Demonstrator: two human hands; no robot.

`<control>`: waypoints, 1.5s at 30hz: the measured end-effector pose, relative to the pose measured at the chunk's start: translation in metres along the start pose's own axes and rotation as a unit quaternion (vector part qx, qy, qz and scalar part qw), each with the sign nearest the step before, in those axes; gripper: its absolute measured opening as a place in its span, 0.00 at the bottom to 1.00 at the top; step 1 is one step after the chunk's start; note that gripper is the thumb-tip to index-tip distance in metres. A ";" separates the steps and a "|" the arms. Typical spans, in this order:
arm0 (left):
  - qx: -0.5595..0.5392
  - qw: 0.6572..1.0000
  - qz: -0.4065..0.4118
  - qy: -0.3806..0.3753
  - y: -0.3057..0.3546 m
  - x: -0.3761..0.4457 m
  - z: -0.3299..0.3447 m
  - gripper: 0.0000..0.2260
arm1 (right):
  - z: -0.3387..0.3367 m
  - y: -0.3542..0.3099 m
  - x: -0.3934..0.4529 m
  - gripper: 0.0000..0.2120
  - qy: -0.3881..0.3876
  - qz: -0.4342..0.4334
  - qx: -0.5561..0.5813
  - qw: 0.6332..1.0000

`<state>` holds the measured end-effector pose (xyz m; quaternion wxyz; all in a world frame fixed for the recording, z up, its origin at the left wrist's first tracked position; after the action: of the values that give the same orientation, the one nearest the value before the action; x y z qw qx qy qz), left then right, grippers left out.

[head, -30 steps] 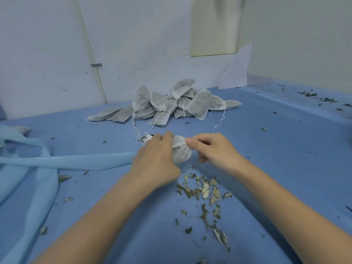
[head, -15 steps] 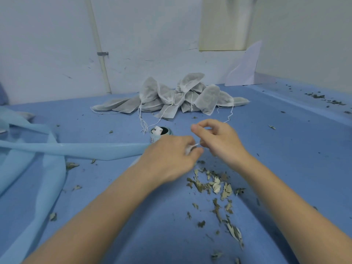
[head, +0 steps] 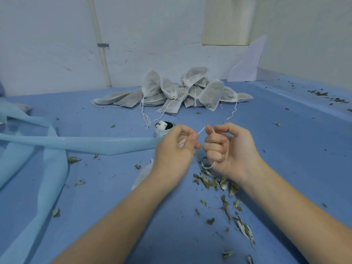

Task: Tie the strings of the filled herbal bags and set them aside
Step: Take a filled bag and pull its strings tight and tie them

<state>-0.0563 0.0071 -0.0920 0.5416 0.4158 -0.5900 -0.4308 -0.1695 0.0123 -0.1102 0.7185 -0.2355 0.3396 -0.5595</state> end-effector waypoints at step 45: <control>0.023 0.994 0.043 0.100 0.003 -0.014 -0.022 0.09 | 0.009 -0.011 -0.010 0.07 0.045 -0.266 -0.535 0.801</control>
<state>-0.0336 0.0200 -0.0925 0.6061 0.4437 -0.5600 -0.3495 -0.1710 0.0183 -0.0939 0.2853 -0.6382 0.5408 -0.4679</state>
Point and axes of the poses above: each hand's wrist, its own x-axis towards the middle knuckle, its own z-axis out of the palm, y = z × x, the point moved 7 cm from there along x, towards the middle knuckle, and after that the axes turned 6 degrees about -x, right-handed, at the moved point
